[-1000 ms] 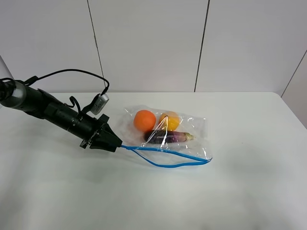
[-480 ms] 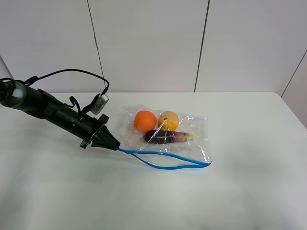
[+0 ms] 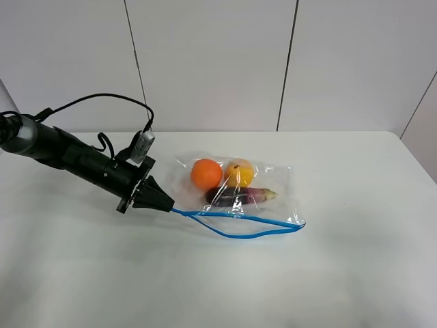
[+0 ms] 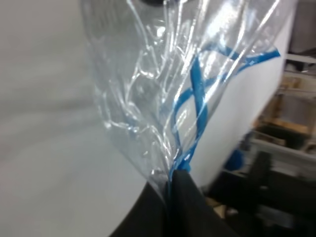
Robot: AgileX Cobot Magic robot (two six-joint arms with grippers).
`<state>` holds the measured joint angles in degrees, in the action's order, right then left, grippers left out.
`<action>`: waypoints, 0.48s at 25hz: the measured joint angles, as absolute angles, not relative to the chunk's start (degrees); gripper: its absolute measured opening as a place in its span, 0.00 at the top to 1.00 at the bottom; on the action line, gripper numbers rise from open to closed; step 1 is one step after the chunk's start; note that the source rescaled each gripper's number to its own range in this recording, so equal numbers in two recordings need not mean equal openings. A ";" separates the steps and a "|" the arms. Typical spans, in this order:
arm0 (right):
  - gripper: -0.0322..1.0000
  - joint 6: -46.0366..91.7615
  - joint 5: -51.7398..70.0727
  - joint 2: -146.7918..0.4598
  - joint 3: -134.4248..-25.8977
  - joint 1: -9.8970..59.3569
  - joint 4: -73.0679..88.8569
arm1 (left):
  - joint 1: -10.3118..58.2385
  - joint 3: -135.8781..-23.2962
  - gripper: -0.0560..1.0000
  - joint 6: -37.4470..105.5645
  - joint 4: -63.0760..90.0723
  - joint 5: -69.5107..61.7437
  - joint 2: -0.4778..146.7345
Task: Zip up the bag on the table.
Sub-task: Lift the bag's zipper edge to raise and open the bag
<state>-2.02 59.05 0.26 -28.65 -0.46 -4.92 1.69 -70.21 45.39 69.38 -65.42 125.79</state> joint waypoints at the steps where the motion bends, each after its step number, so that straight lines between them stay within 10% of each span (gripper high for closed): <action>1: 0.00 -2.02 59.05 0.26 -28.65 -0.46 -4.92 | 1.69 -70.21 0.94 44.40 69.72 -66.14 125.79; 12: 0.00 3.16 59.11 -3.22 -31.84 -0.46 -4.80 | 1.69 -70.21 0.95 30.79 77.22 -68.92 125.71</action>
<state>3.16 59.11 -3.22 -31.84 -0.46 -4.80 1.69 -70.21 30.79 77.22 -68.92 125.71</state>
